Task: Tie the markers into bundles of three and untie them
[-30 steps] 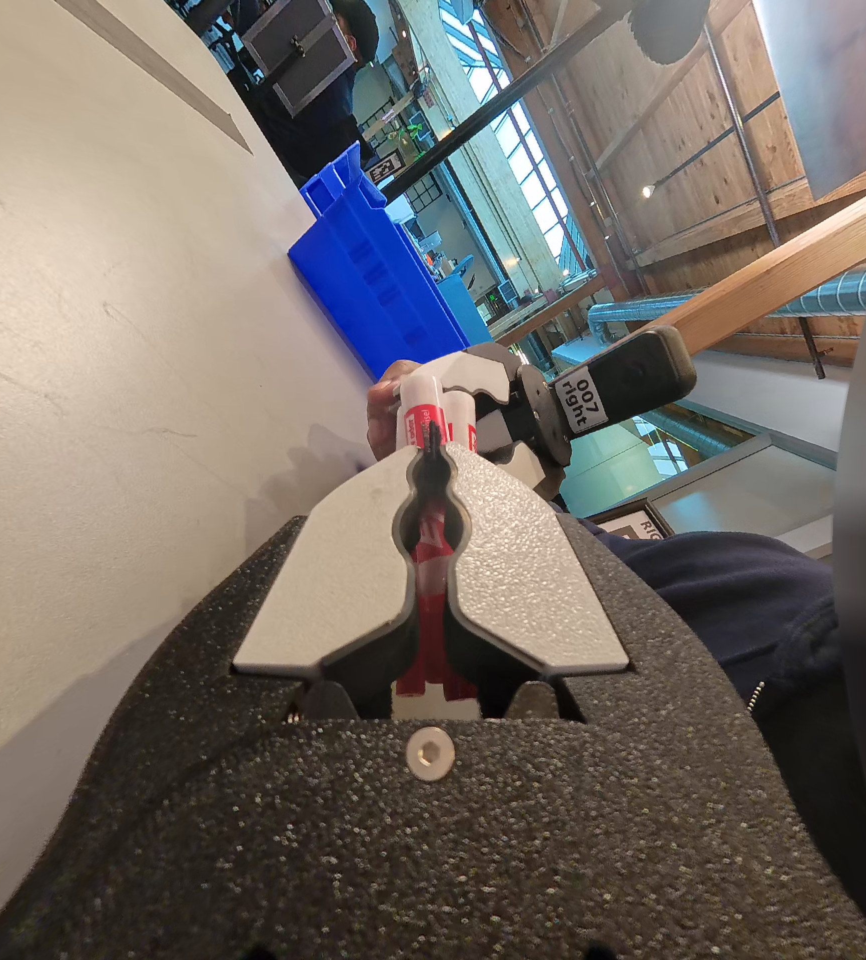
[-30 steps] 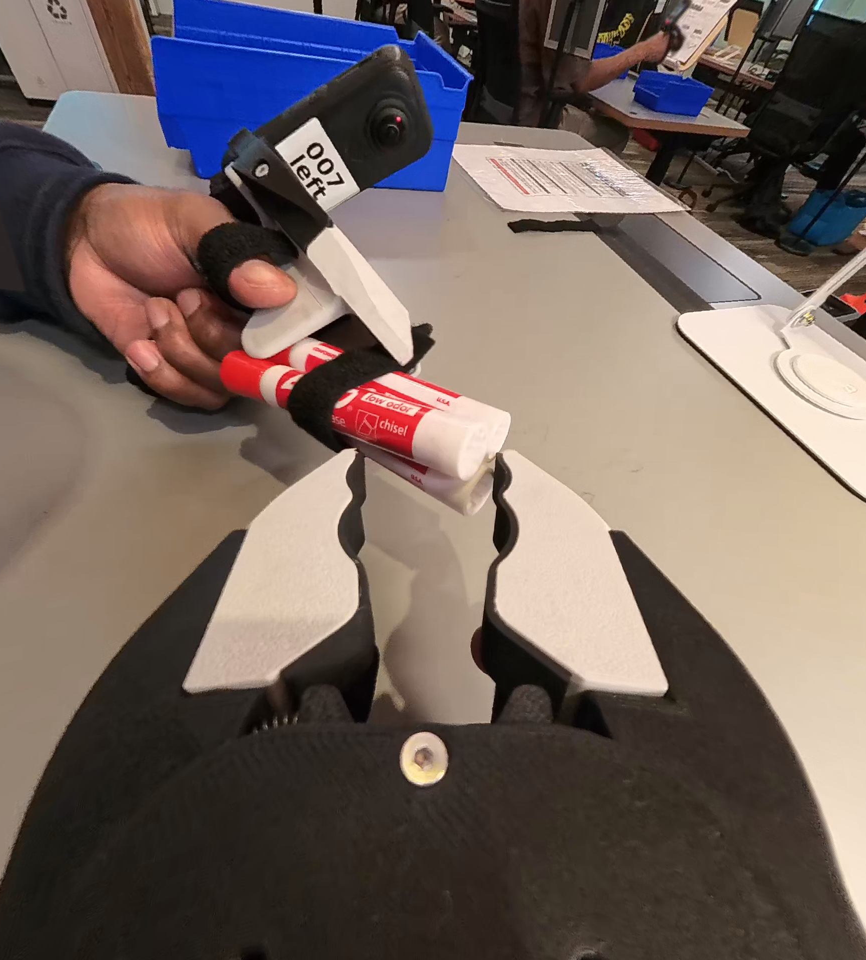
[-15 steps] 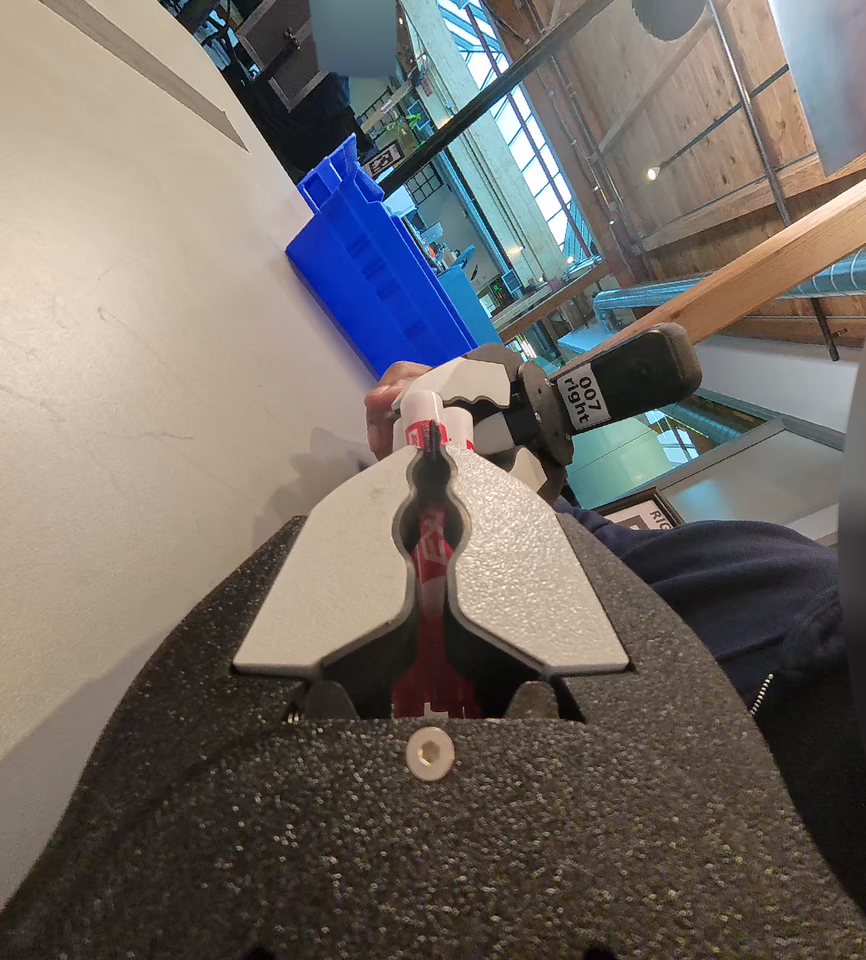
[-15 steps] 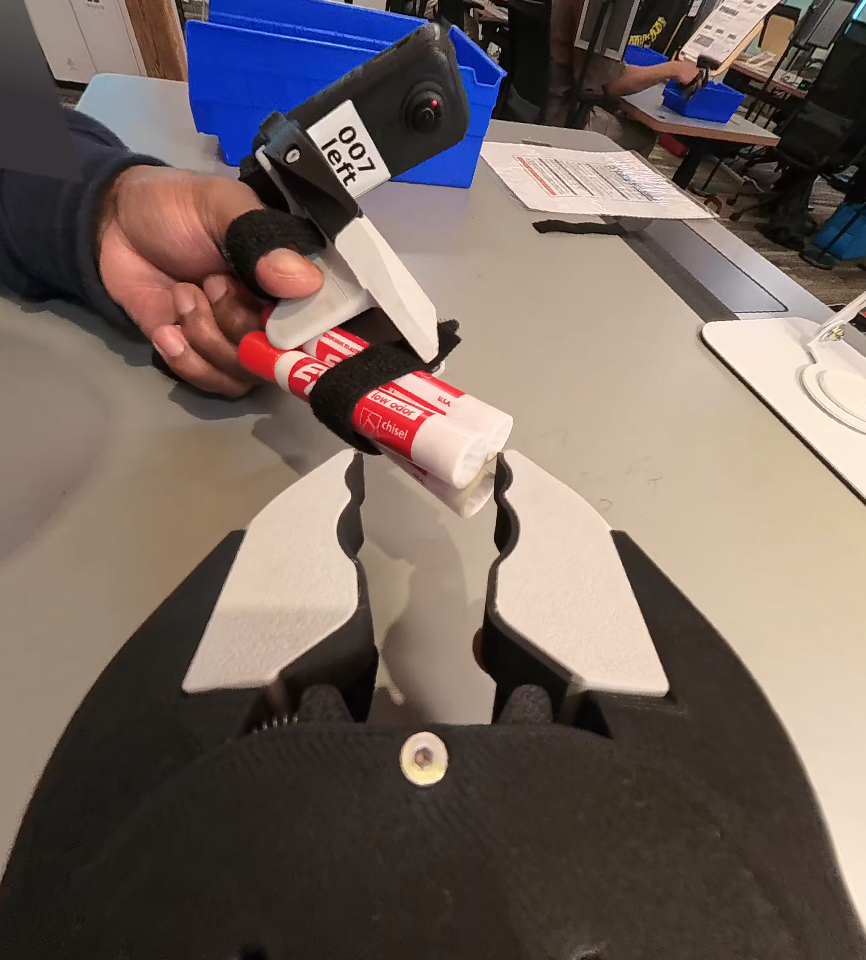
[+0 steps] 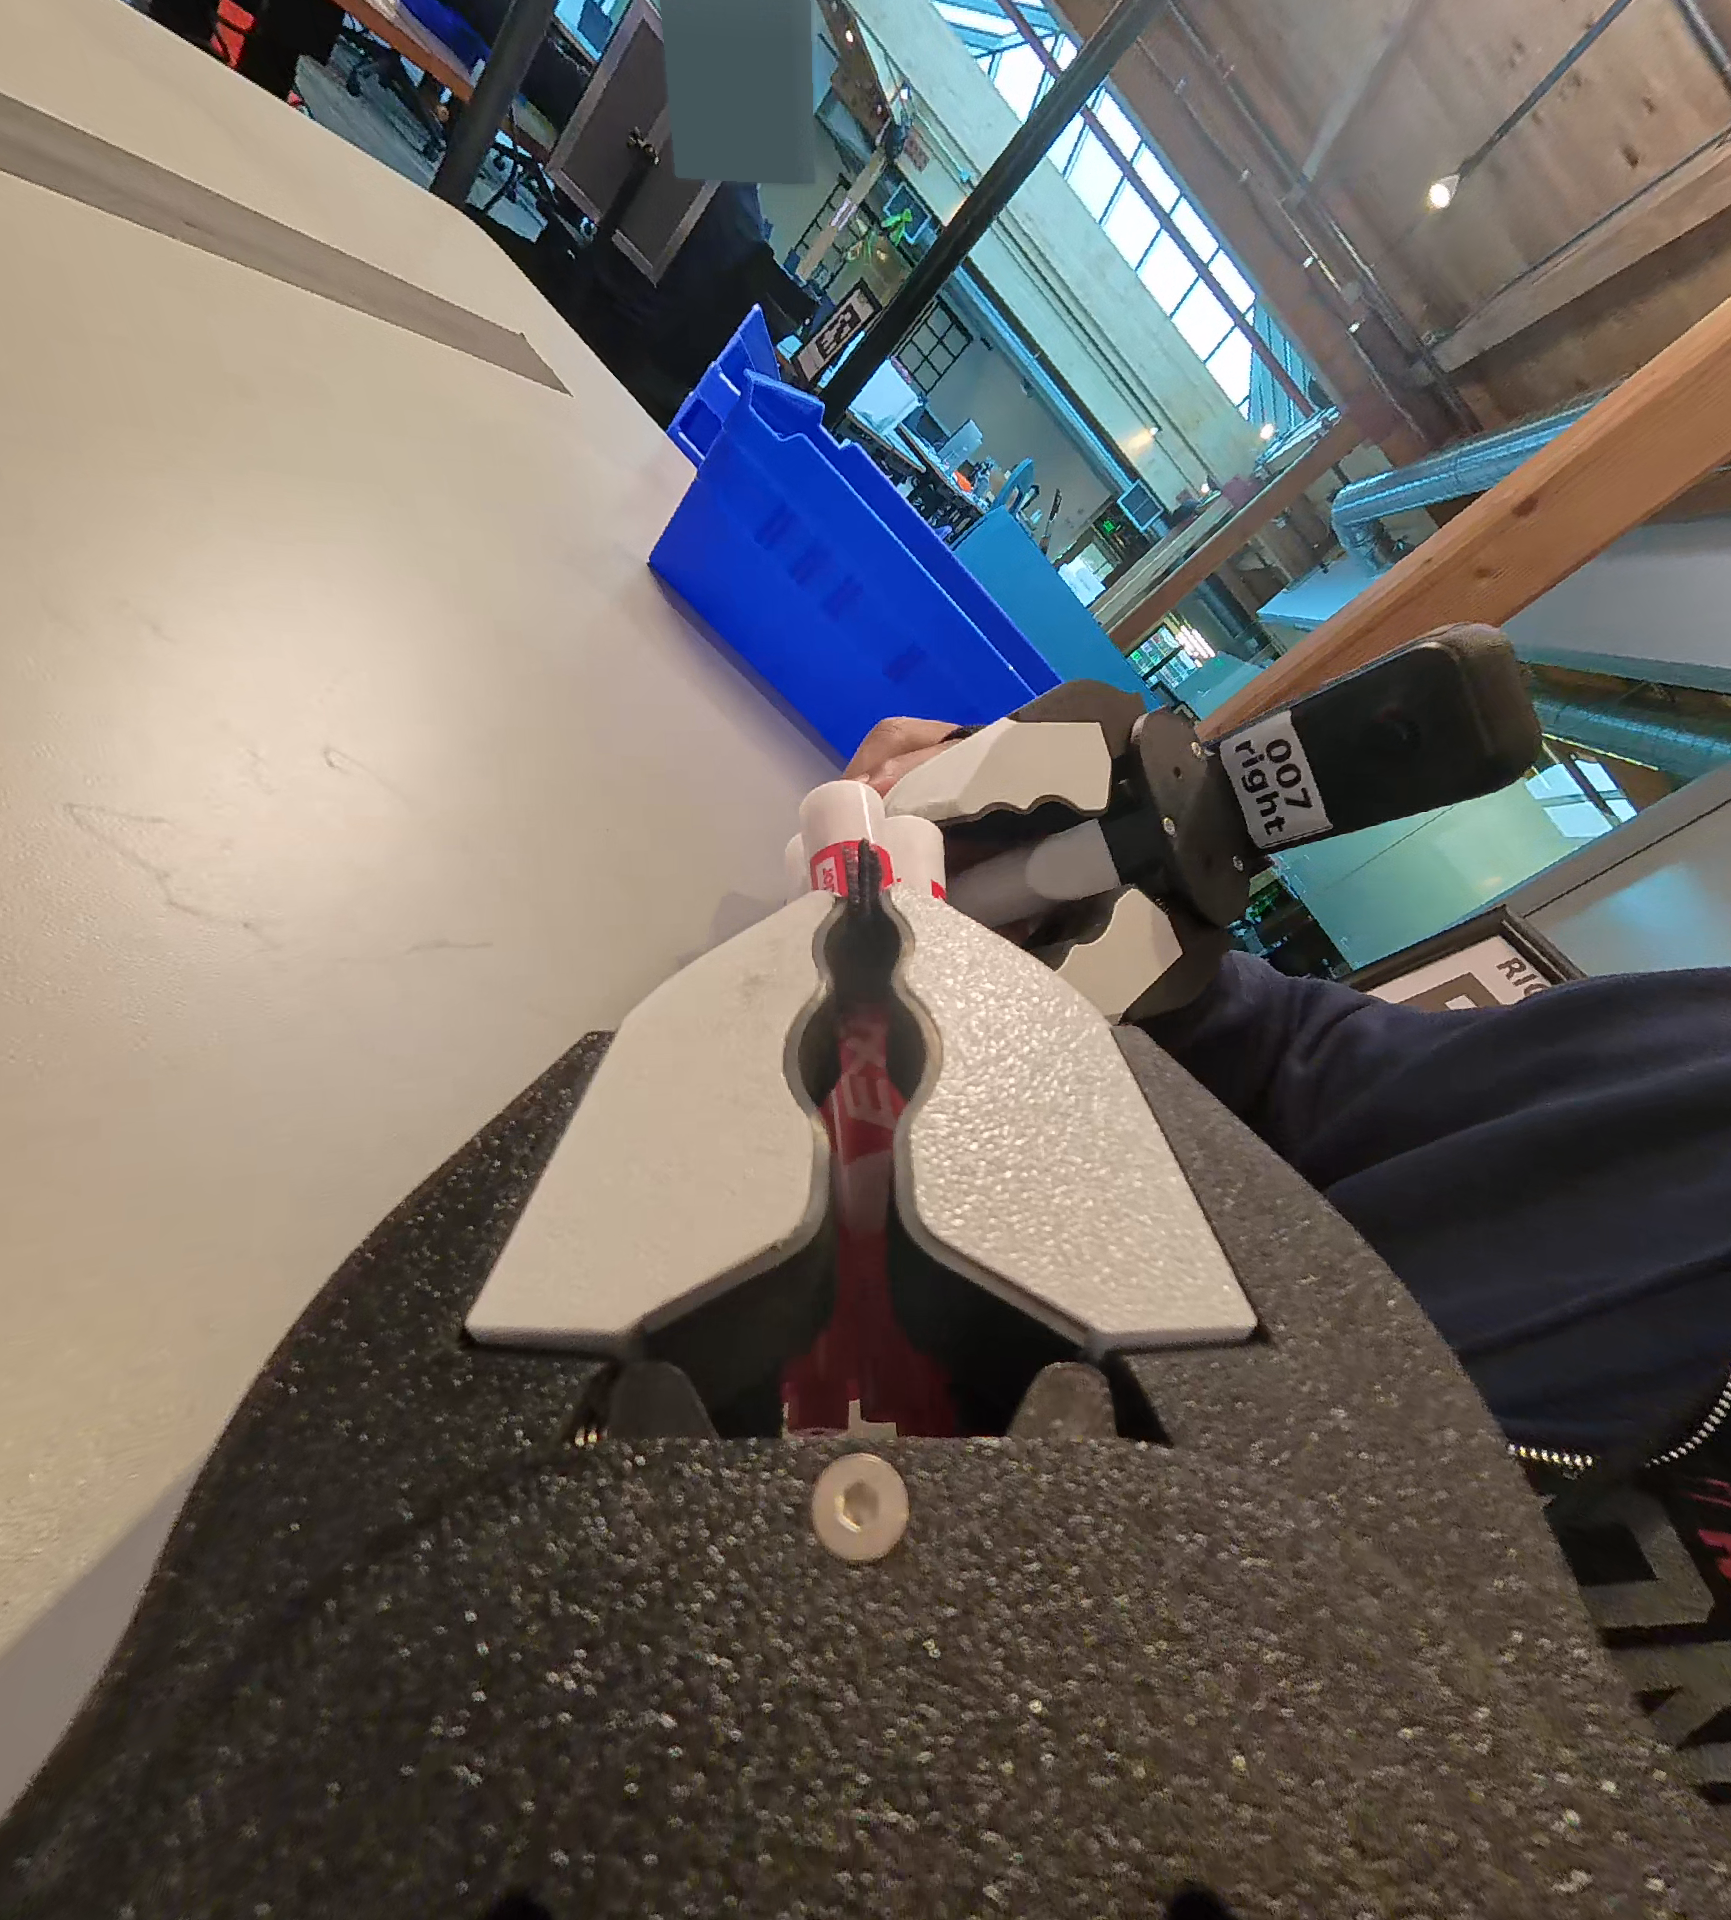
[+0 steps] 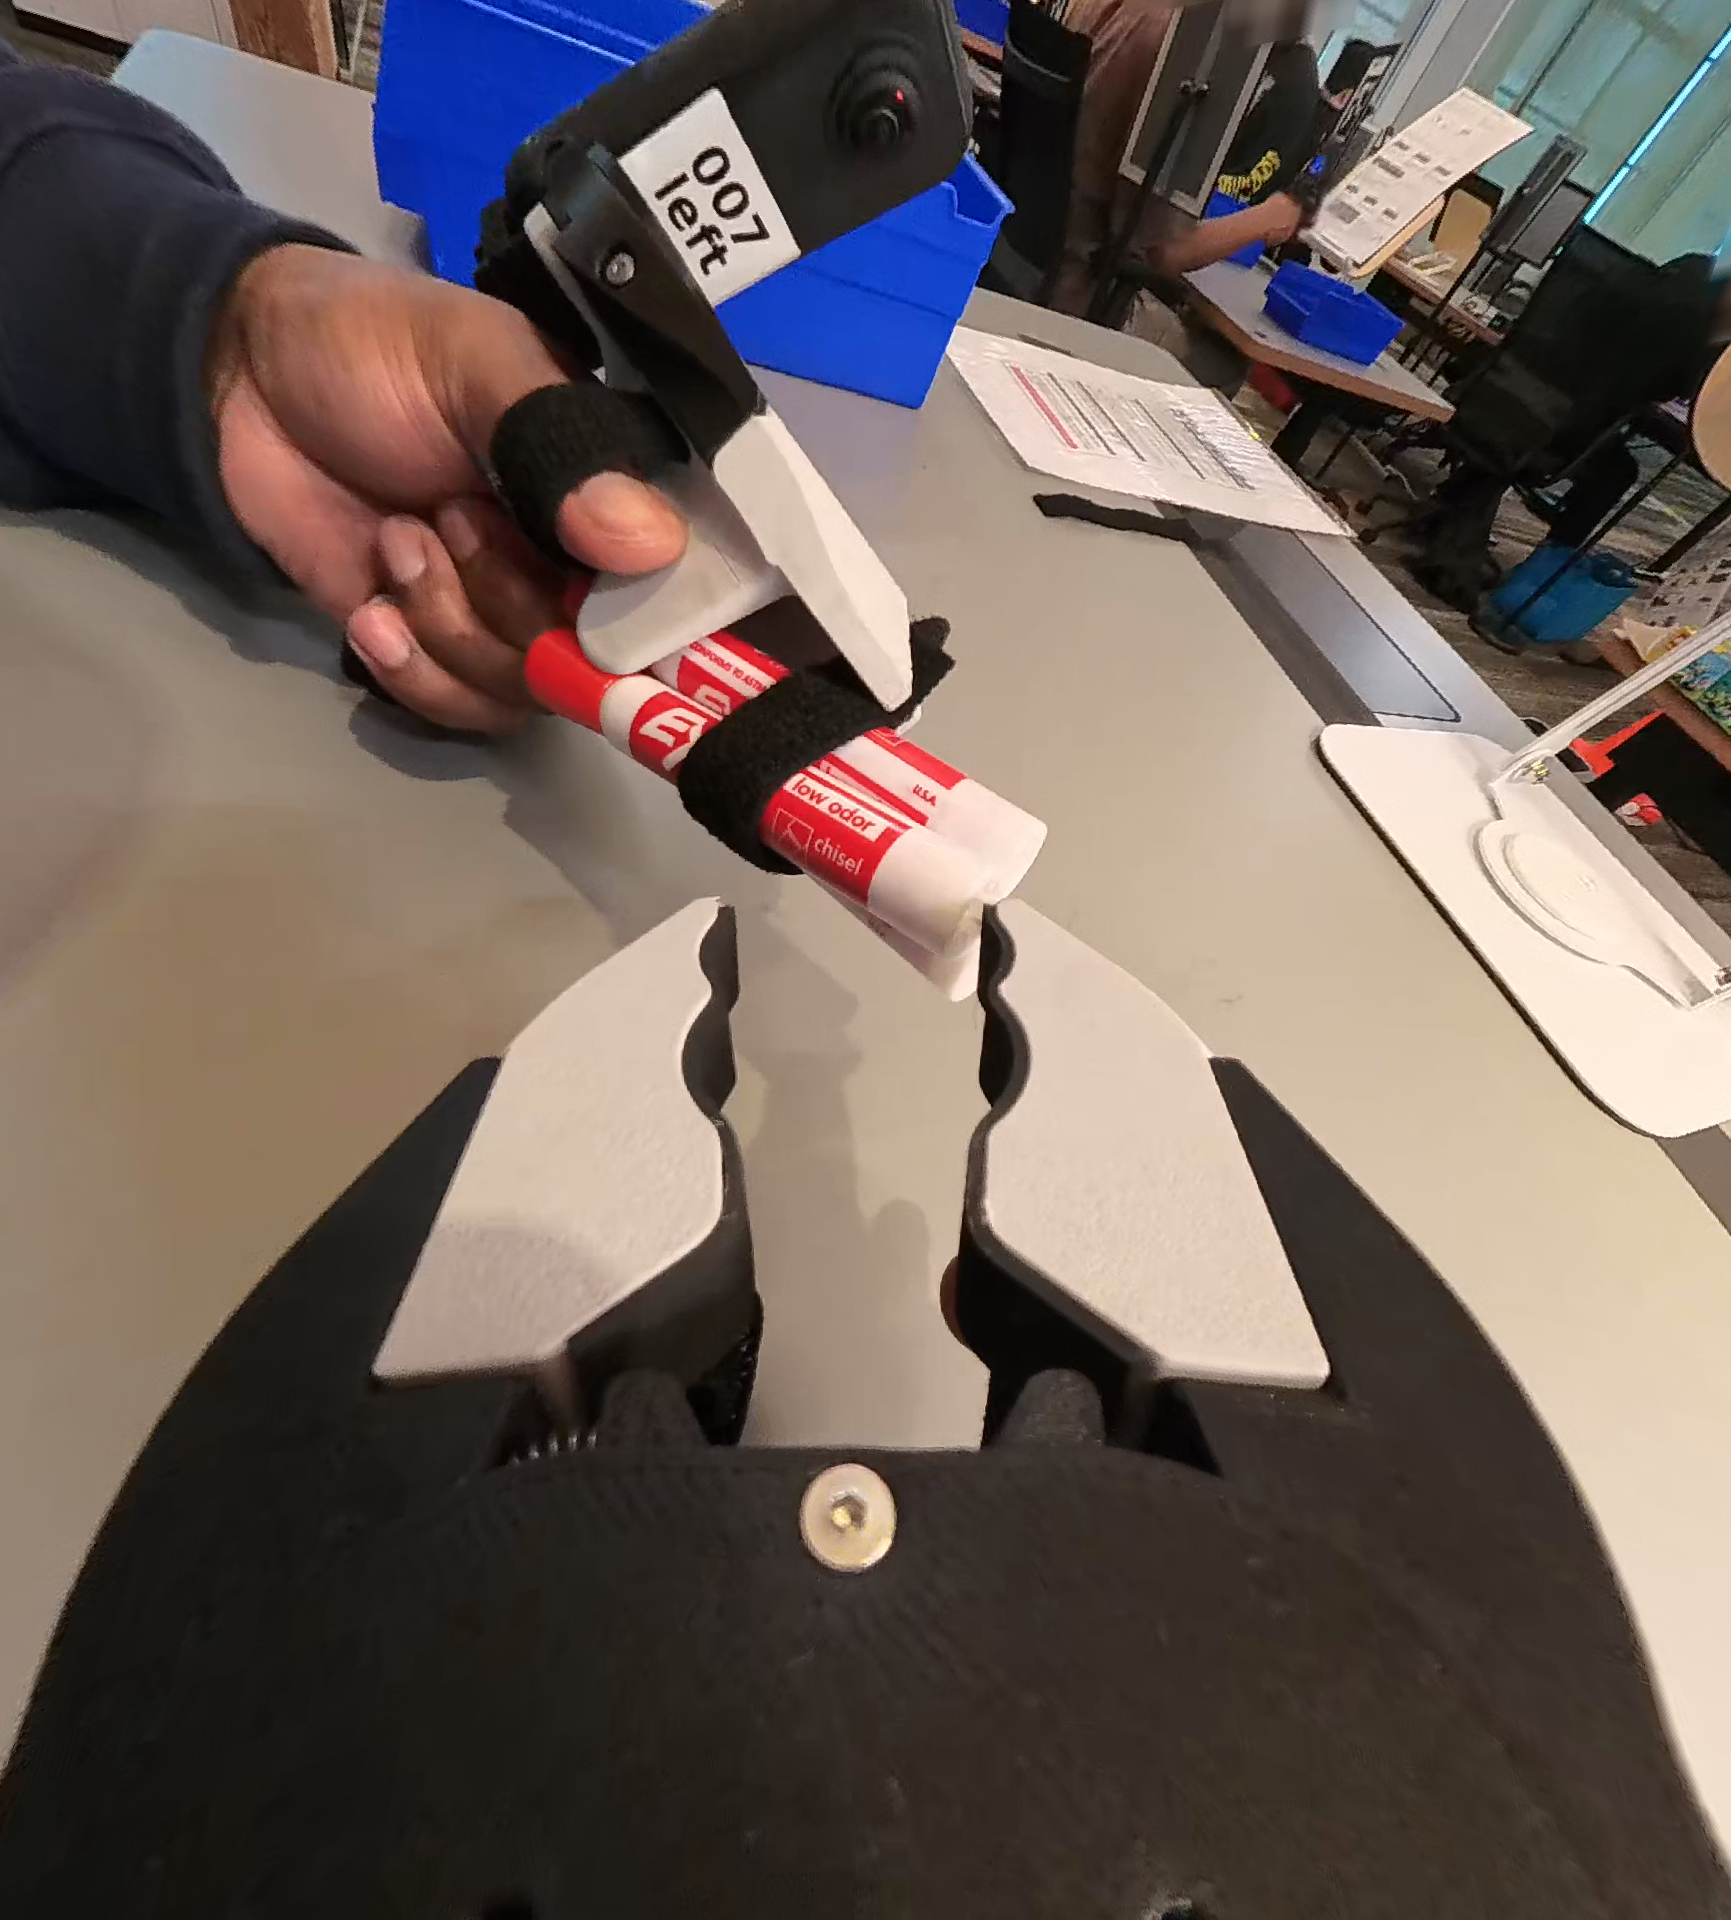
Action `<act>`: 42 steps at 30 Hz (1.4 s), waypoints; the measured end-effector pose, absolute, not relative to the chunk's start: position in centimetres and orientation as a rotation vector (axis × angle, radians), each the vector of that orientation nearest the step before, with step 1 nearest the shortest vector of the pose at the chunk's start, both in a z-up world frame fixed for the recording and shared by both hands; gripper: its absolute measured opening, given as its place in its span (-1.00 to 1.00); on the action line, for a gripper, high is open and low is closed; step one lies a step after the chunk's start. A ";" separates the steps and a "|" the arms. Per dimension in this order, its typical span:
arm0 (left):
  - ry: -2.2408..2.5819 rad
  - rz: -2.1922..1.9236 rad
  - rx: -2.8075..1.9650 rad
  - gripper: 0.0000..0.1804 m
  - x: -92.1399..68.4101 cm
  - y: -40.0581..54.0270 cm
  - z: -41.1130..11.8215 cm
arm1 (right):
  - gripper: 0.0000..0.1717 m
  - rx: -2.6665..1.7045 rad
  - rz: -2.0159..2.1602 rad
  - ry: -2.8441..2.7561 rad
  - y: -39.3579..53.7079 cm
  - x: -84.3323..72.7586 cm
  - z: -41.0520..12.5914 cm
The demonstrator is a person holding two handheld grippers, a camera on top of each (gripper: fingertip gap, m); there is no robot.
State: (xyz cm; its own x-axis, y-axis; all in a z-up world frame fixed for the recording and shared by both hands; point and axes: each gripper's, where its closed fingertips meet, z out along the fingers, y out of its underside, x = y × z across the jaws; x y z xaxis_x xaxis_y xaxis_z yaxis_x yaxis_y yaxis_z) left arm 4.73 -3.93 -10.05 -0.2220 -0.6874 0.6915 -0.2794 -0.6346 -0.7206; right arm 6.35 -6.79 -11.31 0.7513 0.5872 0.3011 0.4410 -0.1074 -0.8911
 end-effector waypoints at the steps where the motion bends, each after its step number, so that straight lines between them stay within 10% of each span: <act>1: 1.149 -1.927 -1.735 -0.95 4.7 -4.0 -10.0 | -0.48 -1.741 0.155 -0.813 -6.8 6.3 -11.3; 26: 1.708 -1.314 -1.412 -0.96 4.3 -7.0 -11.4 | -0.36 -1.711 0.194 -0.916 -7.5 5.5 -11.4; 42: 1.954 -1.082 -0.971 -0.96 3.2 -10.1 -11.5 | -0.80 -1.633 0.307 -1.030 -9.1 2.4 -11.4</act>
